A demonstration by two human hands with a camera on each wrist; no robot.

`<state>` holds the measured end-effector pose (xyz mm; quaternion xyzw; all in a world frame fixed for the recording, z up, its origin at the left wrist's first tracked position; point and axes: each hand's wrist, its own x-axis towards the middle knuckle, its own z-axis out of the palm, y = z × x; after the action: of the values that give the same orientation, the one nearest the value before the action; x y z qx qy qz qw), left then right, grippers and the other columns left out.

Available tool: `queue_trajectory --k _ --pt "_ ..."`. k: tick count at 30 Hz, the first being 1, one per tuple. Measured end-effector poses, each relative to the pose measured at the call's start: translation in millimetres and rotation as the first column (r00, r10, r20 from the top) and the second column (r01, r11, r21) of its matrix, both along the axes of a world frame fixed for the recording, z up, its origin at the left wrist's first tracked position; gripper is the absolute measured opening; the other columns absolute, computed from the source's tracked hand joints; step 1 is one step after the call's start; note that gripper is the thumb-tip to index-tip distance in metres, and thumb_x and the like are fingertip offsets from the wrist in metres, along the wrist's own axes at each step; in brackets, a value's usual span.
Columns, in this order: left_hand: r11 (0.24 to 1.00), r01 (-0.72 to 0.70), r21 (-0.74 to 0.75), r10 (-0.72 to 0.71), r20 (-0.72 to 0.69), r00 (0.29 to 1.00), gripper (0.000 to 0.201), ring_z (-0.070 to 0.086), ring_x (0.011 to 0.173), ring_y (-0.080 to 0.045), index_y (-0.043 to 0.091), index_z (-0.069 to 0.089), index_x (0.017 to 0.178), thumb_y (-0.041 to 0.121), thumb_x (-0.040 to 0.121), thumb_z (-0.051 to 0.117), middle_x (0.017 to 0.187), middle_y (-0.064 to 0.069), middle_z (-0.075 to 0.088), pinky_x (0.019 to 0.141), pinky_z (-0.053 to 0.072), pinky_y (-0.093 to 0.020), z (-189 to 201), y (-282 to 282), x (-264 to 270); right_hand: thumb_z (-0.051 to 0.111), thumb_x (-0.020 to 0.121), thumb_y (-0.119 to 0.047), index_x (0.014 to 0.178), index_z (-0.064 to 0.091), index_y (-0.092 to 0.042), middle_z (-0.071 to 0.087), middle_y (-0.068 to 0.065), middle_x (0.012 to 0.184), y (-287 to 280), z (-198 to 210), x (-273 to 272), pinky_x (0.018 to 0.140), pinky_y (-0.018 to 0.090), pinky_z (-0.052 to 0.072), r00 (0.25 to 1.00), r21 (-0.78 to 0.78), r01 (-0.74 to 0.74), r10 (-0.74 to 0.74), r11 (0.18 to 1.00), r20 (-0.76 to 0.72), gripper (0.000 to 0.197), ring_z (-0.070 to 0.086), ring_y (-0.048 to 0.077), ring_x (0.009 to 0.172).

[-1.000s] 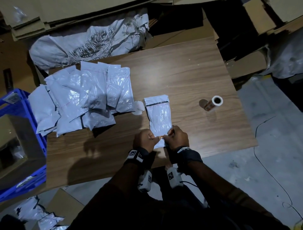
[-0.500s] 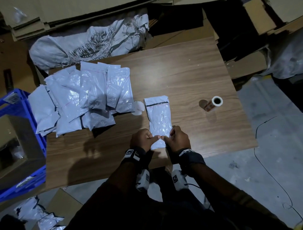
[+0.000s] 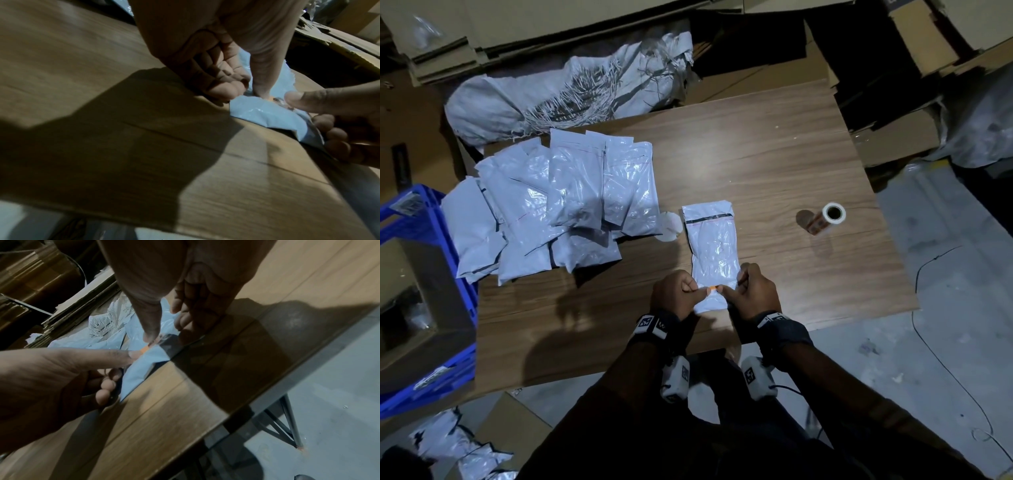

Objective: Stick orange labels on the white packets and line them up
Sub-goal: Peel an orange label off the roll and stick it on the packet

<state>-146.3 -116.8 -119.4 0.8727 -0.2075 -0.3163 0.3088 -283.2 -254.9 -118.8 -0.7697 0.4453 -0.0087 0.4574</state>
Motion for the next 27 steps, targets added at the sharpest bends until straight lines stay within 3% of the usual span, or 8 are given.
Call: queue_trajectory --k 6,13,18,20,22,23,25,27 --pt "0.998 -0.053 -0.033 0.052 -0.049 0.997 0.028 0.065 0.069 -0.018 0.021 0.062 0.073 0.03 0.07 0.089 0.07 0.004 0.065 0.062 0.057 -0.04 -3.6 4.6 -0.3 0.071 0.082 -0.017 0.097 0.051 -0.018 0.064 0.001 0.073 -3.4 -0.6 -1.7 0.071 0.04 0.053 0.999 0.01 0.033 -0.033 0.999 0.005 0.025 0.063 0.027 0.076" --pt "0.978 -0.163 -0.132 0.155 -0.072 0.985 0.026 0.068 0.078 -0.019 0.015 0.067 0.095 0.02 0.078 0.086 0.083 0.0 0.068 0.072 0.055 -0.031 -4.8 6.7 -1.4 0.075 0.082 -0.025 0.107 0.07 -0.014 0.059 -0.01 0.085 -16.7 9.1 -10.1 0.084 0.032 0.045 0.997 0.001 0.026 -0.026 1.0 0.068 0.028 0.059 0.024 0.095" --pt "0.987 -0.116 -0.113 0.101 -0.132 0.986 0.028 0.069 0.091 -0.023 0.014 0.07 0.105 0.02 0.081 0.085 0.092 0.0 0.069 0.08 0.056 -0.034 7.1 -10.2 0.7 0.067 0.074 -0.037 0.098 0.068 -0.018 0.067 0.0 0.1 -19.8 14.1 -0.8 0.085 0.036 0.049 0.991 0.049 -0.013 0.006 0.999 0.133 0.031 0.061 0.024 0.099" --pt "0.982 -0.129 -0.139 0.109 -0.145 0.983 0.025 0.071 0.089 -0.015 0.013 0.07 0.102 0.018 0.082 0.084 0.087 0.003 0.069 0.074 0.054 -0.024 12.5 -18.7 4.2 0.072 0.082 -0.022 0.1 0.064 -0.02 0.07 0.0 0.098 -25.7 21.4 3.4 0.079 0.033 0.05 0.985 0.122 0.044 -0.064 0.992 0.161 0.02 0.066 0.021 0.092" --pt "0.977 -0.137 -0.163 0.118 -0.124 0.985 0.022 0.063 0.073 0.005 0.009 0.067 0.097 0.014 0.082 0.083 0.077 0.007 0.062 0.064 0.043 -0.008 21.2 -27.7 8.5 0.073 0.087 -0.011 0.105 0.062 -0.018 0.071 -0.003 0.095 -34.4 29.1 7.7 0.073 0.028 0.048 0.981 0.16 0.065 -0.093 0.985 0.173 0.022 0.067 0.015 0.087" --pt "0.974 -0.14 -0.177 0.119 -0.121 0.985 0.023 0.058 0.065 0.006 0.009 0.065 0.095 0.013 0.081 0.083 0.073 0.007 0.059 0.062 0.041 -0.007 27.1 -31.6 11.3 0.072 0.088 -0.01 0.108 0.061 -0.017 0.071 -0.005 0.094 -38.4 33.2 9.9 0.07 0.024 0.047 0.98 0.159 0.055 -0.084 0.986 0.183 0.024 0.067 0.013 0.085" --pt "0.962 -0.156 -0.222 0.125 -0.145 0.981 0.028 0.056 0.066 0.001 0.011 0.064 0.094 0.018 0.078 0.085 0.076 0.003 0.061 0.07 0.048 -0.016 35.9 -38.8 18.8 0.071 0.088 -0.009 0.112 0.058 -0.016 0.069 -0.007 0.091 -47.6 43.9 14.8 0.065 0.016 0.045 0.975 0.139 0.034 -0.063 0.99 0.213 0.028 0.065 0.008 0.083" --pt "0.943 -0.189 -0.275 0.14 -0.189 0.972 0.036 0.067 0.078 -0.013 0.018 0.066 0.095 0.034 0.07 0.085 0.085 0.0 0.071 0.079 0.057 -0.036 44.7 -43.6 27.4 0.072 0.087 -0.009 0.115 0.056 -0.018 0.068 -0.006 0.091 -54.9 54.9 21.1 0.066 0.022 0.046 0.964 0.13 0.037 -0.069 0.991 0.256 0.033 0.066 0.011 0.082"
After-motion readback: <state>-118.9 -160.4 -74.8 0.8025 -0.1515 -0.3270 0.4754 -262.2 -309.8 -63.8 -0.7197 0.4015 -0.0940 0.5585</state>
